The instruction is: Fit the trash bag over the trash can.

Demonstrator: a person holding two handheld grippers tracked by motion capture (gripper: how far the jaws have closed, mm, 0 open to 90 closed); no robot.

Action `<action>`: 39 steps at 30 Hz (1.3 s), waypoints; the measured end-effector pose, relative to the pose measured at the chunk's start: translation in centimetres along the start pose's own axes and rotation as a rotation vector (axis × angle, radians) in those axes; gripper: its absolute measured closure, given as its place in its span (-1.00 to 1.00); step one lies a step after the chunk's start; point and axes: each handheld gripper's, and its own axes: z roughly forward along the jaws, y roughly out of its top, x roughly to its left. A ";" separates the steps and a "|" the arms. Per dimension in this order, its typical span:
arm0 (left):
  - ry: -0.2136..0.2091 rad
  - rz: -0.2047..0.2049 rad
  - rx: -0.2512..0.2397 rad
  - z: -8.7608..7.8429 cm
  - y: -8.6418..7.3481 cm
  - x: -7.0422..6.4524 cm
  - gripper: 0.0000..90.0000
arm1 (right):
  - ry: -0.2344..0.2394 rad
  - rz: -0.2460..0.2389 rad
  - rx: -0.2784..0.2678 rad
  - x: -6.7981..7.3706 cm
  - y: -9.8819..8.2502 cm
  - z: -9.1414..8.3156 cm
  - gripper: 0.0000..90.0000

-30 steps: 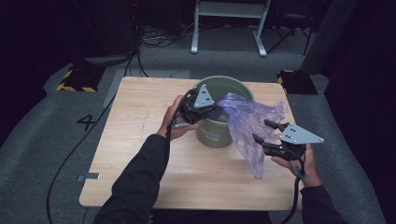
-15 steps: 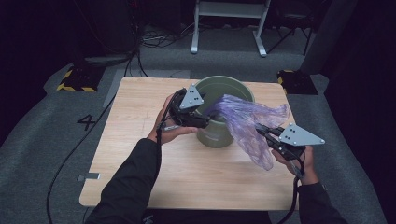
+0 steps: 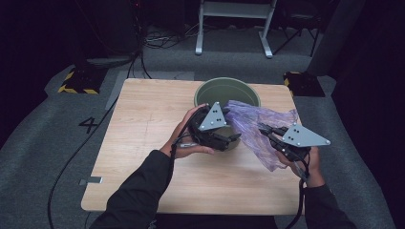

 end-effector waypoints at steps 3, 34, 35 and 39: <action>-0.008 0.032 0.027 0.4 0.0 0.0 0.21 | 0.012 -0.006 -0.009 0.3 0.5 0.0 0.95; 0.097 -0.091 -0.003 -5.3 -4.8 4.4 0.90 | 0.011 -0.010 0.004 0.3 -1.0 -2.1 -0.36; 0.101 -0.094 -0.002 -5.4 -5.0 4.6 0.88 | -0.001 -0.005 0.012 0.2 -1.0 -2.0 -0.36; 0.118 -0.121 -0.004 -5.9 -5.9 5.0 0.82 | -0.042 0.018 -0.006 -0.1 -1.2 -2.2 -0.32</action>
